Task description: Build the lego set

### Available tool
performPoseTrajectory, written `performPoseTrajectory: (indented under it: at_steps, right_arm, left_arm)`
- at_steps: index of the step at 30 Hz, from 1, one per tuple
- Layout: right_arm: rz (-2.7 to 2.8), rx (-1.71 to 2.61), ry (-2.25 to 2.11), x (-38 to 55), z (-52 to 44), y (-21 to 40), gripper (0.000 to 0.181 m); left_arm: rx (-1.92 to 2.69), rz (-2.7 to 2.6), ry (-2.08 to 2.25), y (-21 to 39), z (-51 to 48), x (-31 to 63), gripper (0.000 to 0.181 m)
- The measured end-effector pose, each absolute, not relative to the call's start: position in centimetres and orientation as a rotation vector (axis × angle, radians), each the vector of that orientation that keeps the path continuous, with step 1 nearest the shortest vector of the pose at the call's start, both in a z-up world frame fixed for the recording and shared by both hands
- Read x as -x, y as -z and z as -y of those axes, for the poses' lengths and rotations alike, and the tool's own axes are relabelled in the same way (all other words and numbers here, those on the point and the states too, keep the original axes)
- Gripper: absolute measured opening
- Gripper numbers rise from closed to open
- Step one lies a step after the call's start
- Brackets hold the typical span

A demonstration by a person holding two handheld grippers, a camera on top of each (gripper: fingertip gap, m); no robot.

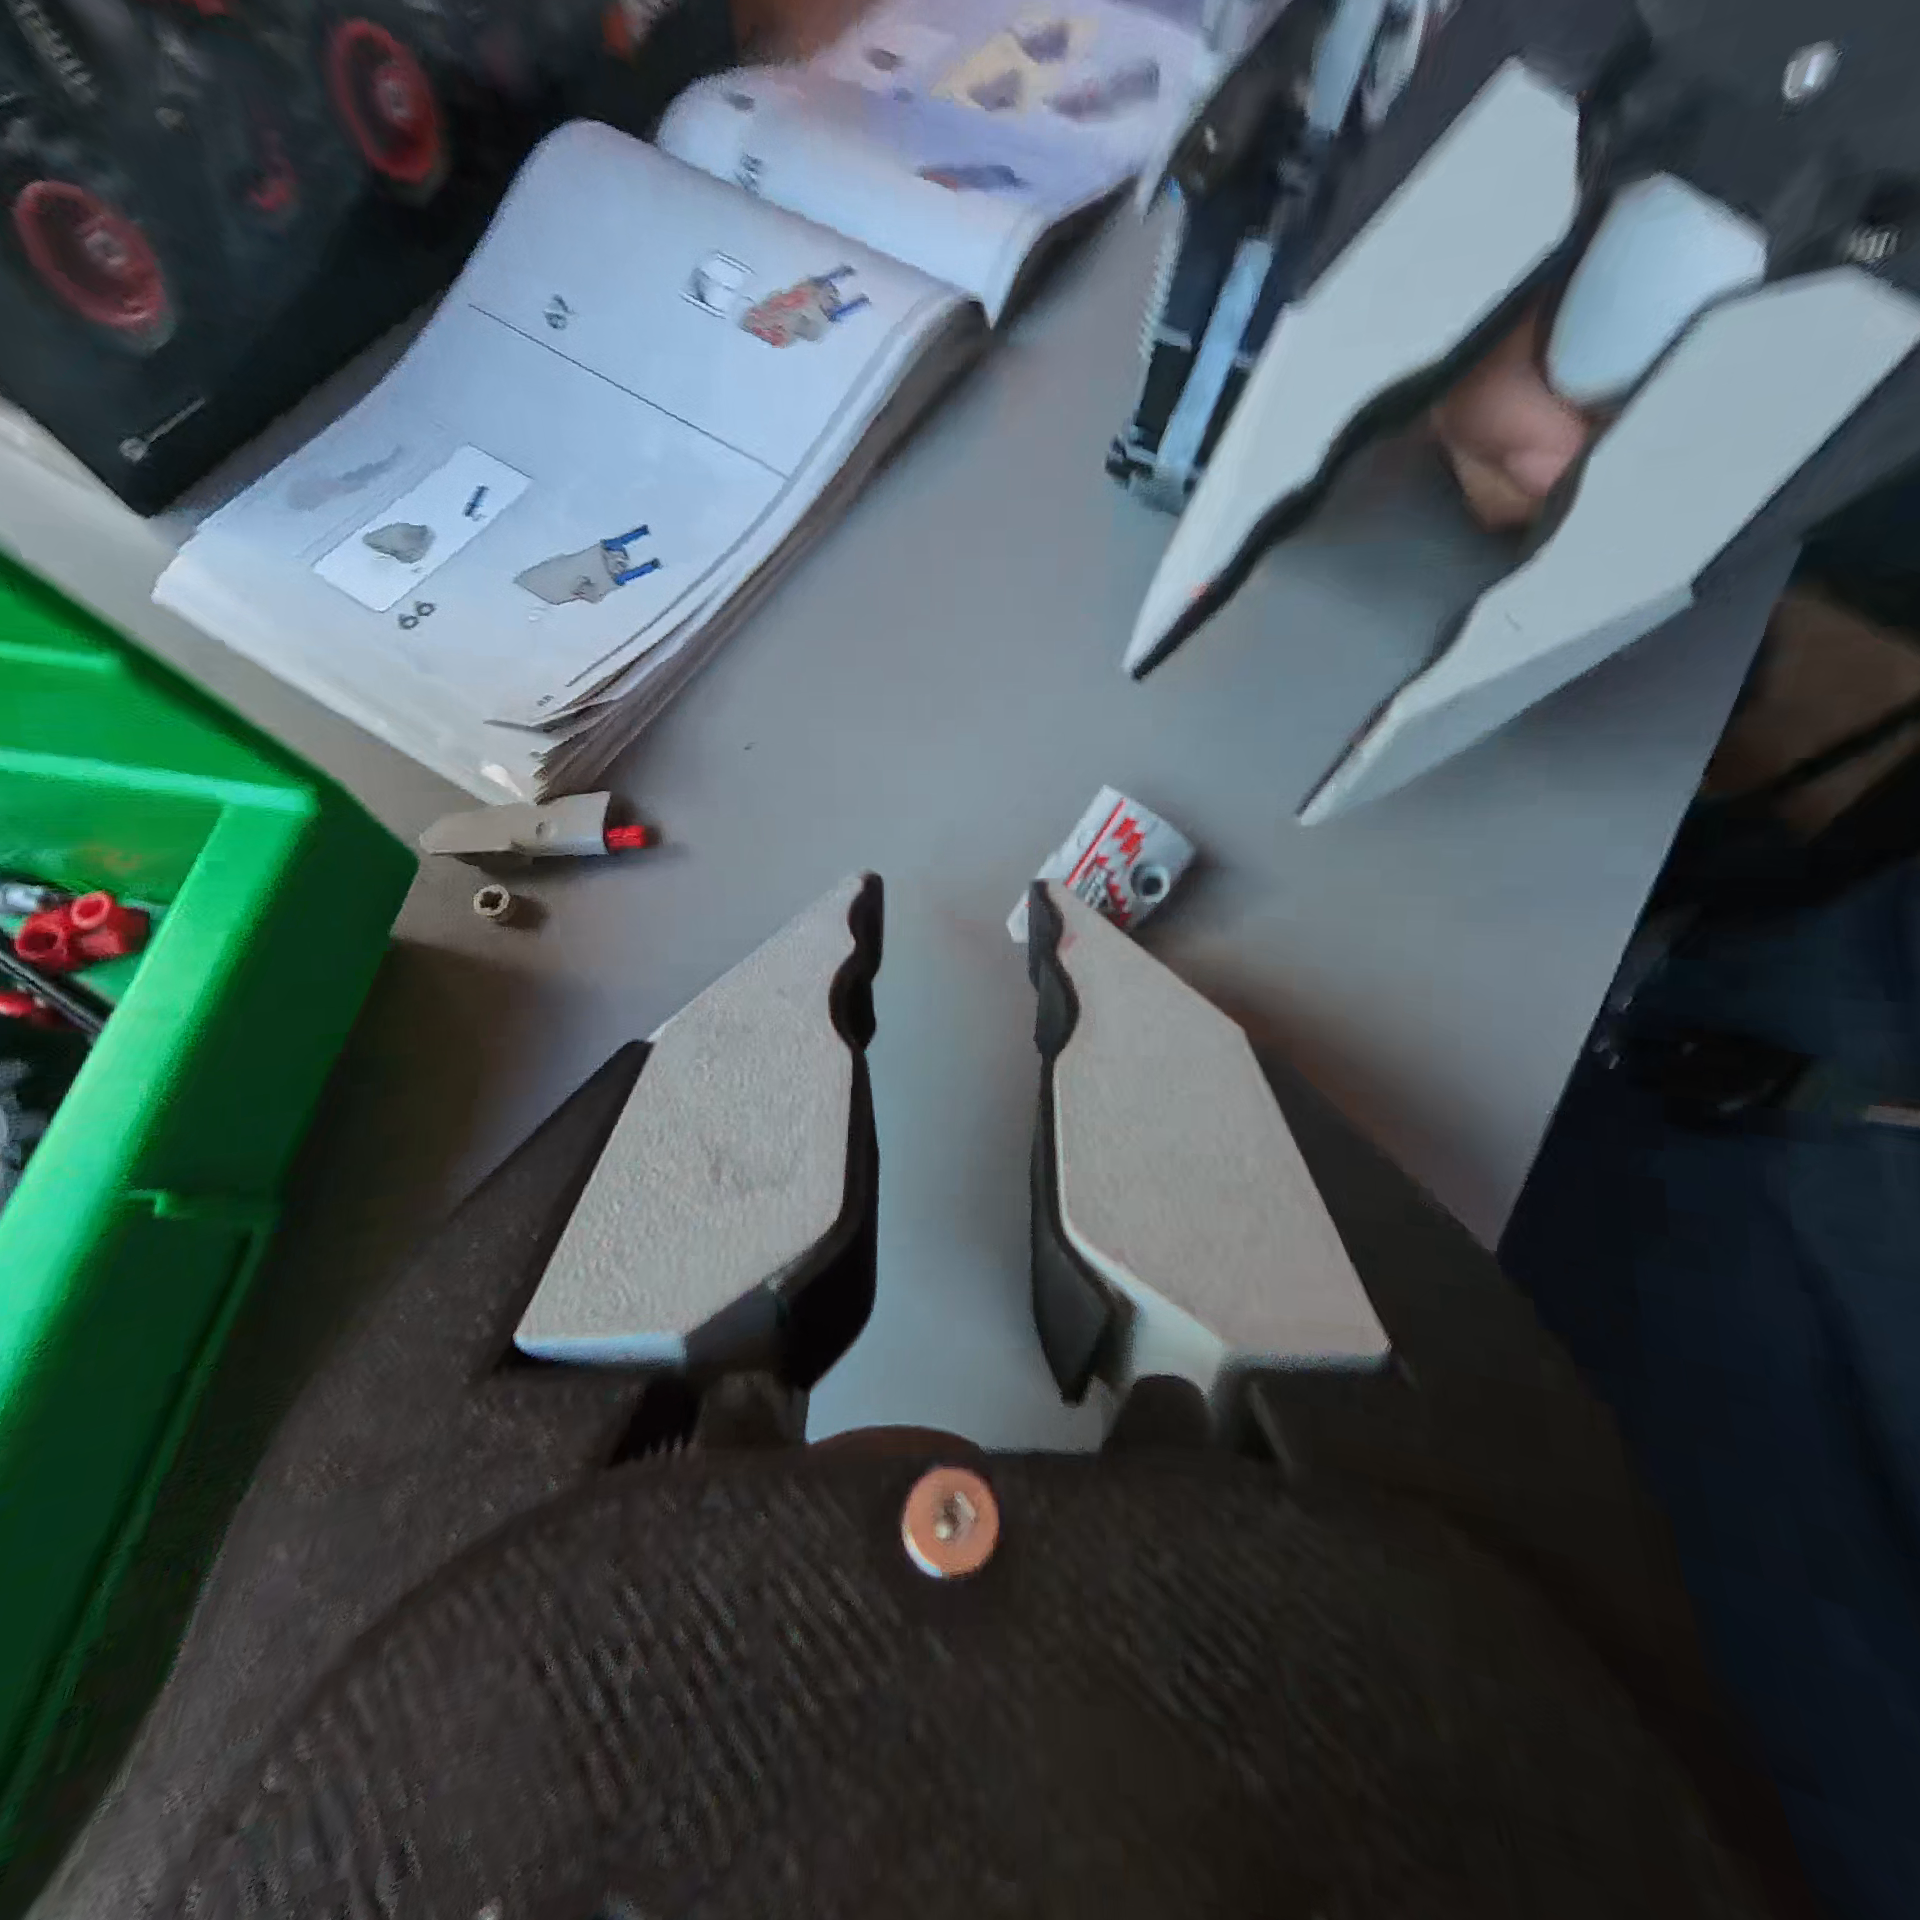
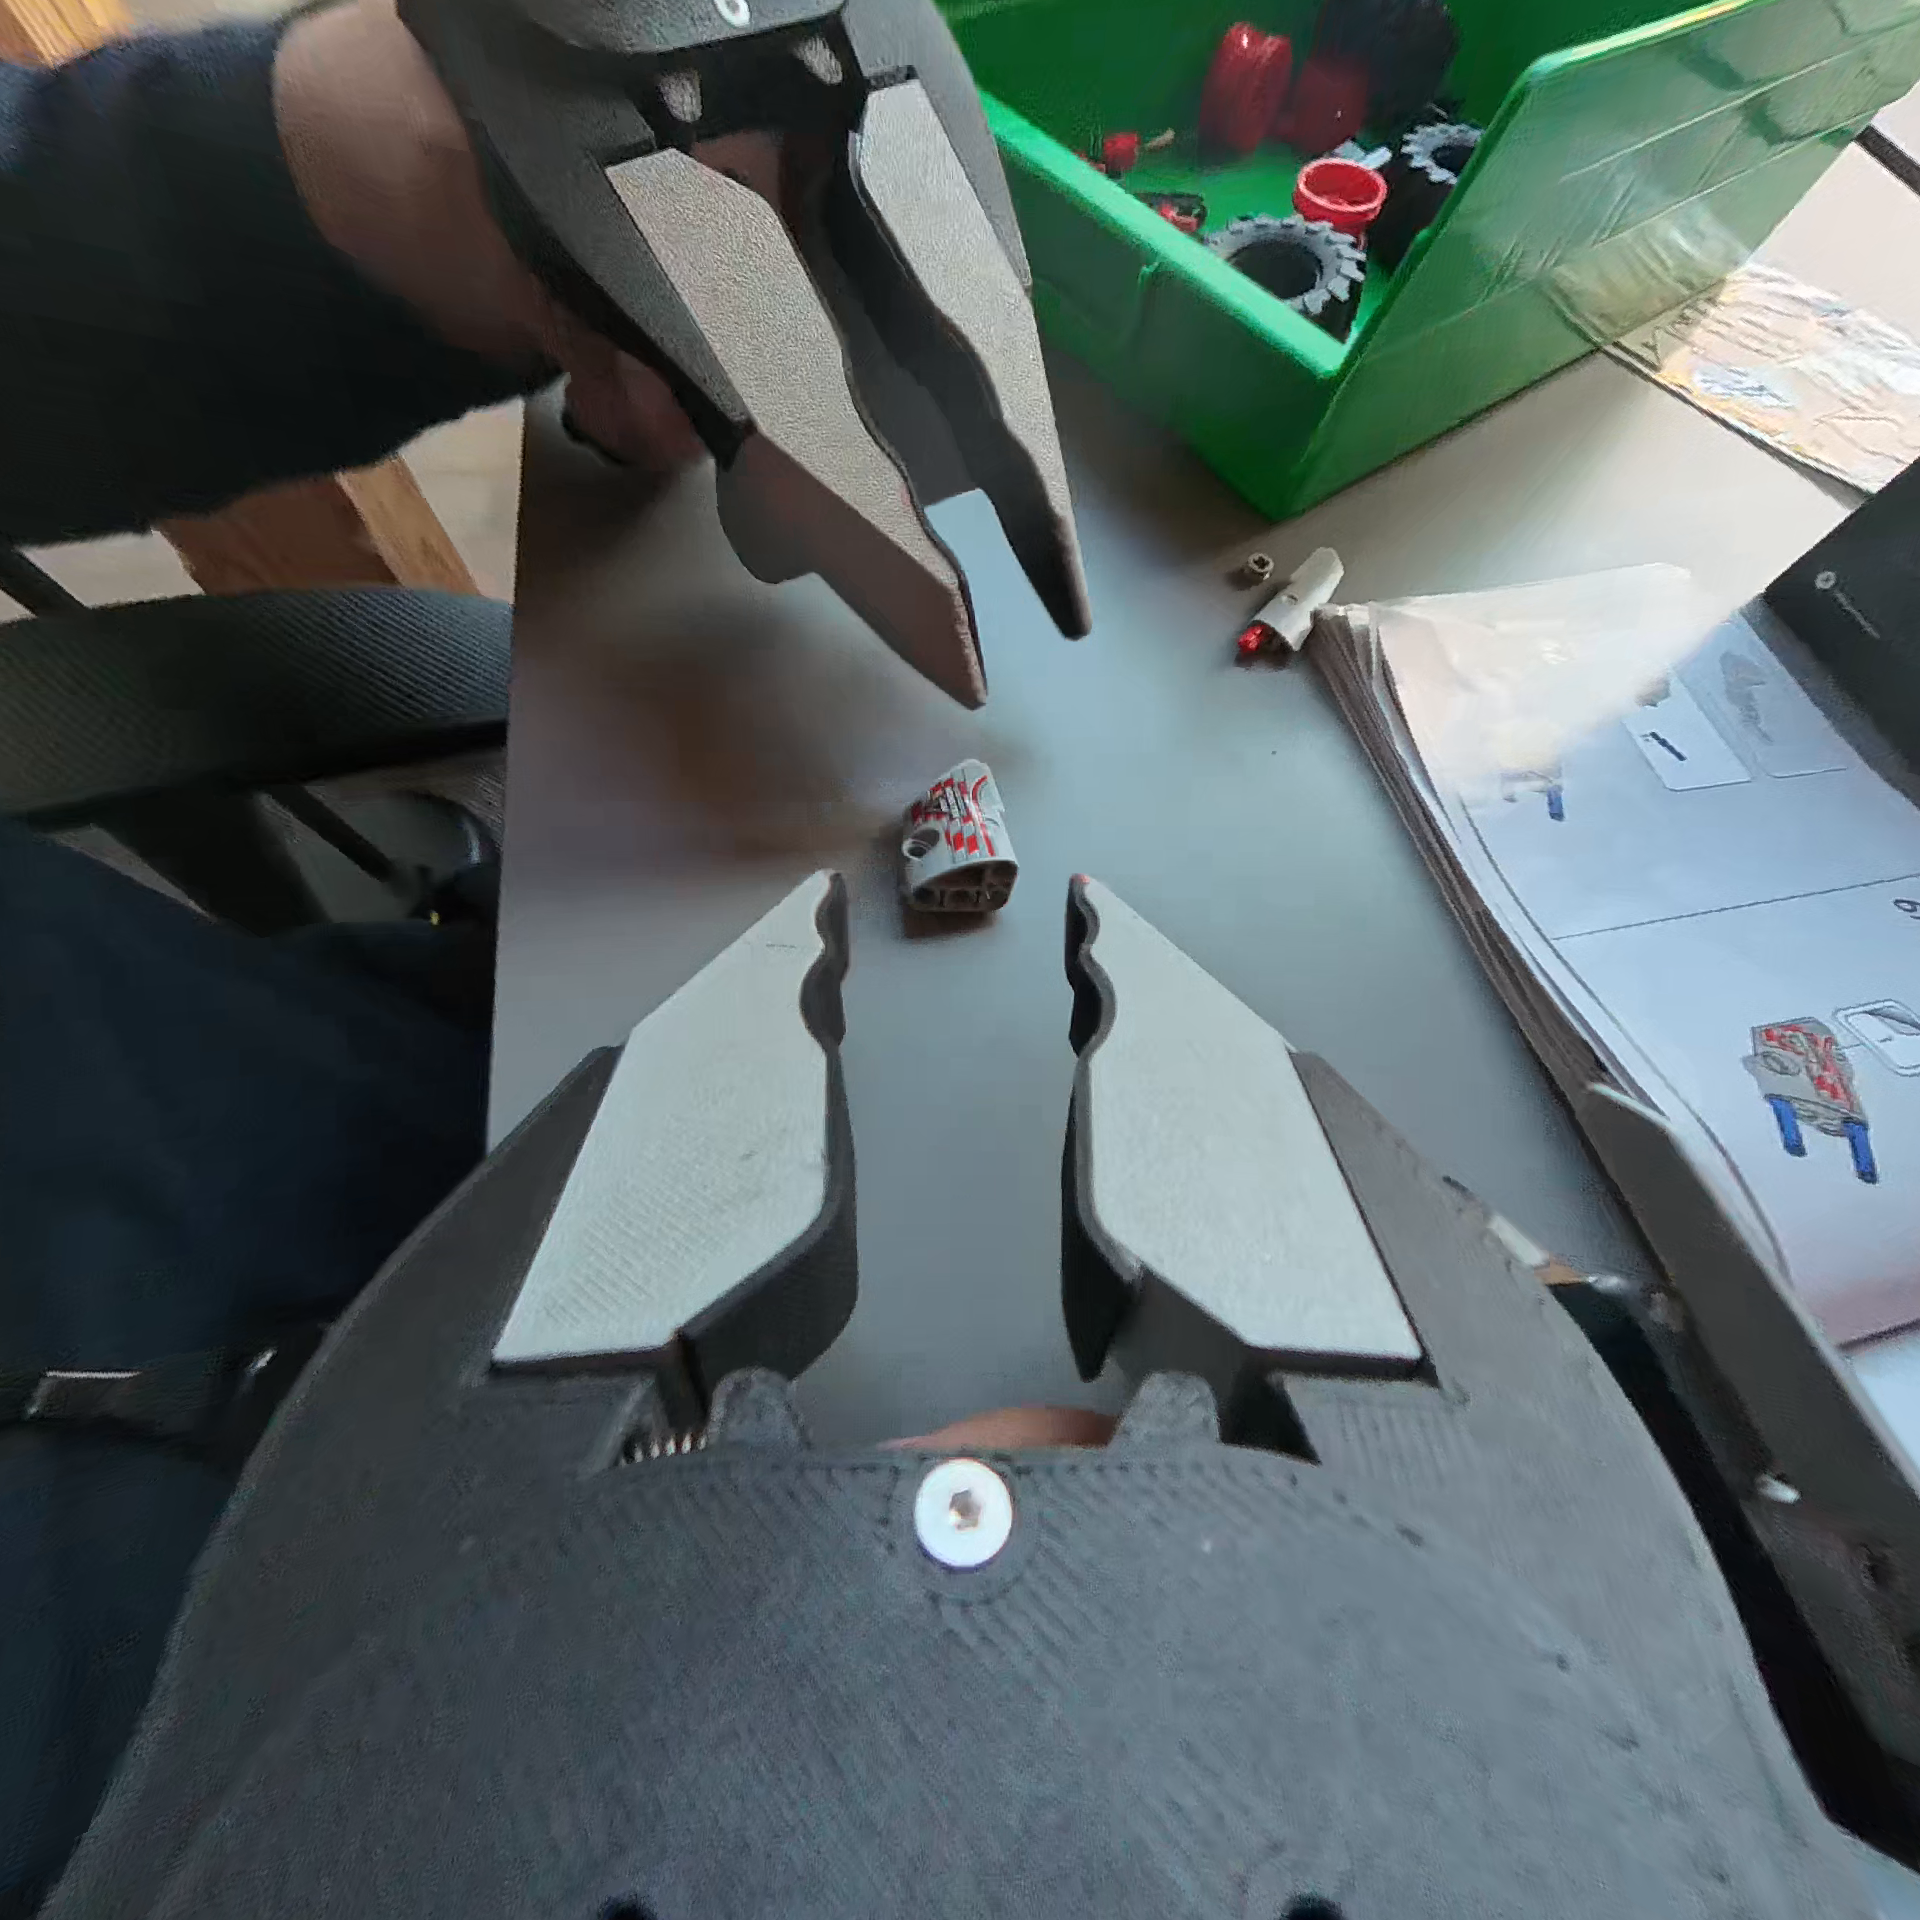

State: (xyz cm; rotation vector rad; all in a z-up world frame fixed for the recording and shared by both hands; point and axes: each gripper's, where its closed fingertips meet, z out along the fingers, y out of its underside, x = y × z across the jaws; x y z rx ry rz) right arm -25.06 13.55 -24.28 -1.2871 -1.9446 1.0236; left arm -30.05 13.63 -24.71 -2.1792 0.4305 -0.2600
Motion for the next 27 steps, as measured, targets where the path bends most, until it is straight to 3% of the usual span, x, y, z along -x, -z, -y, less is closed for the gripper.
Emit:
performPoseTrajectory:
  at_steps: [5, 11, 18, 27]
  right_arm:
    - [1.89, 1.219, -1.09, 24.7, -13.1, 22.7, 0.046]
    - [1.818, 1.054, -1.218, 21.5, -12.4, 18.7, 0.051]
    - [1.625, 1.015, -1.06, 16.1, -20.0, 11.9, 0.05]
    - [1.777, 1.076, -0.825, 16.0, -23.5, 15.2, 0.051]
  left_arm:
    - [2.1, -0.315, 0.306, 23.6, -13.7, 30.9, 0.039]
    - [2.041, -0.402, 0.328, 22.8, -13.6, 30.7, 0.042]
    - [1.921, -0.529, 0.345, 21.6, -13.7, 30.2, 0.042]
    - [1.849, -0.557, 0.377, 20.7, -13.3, 29.9, 0.039]
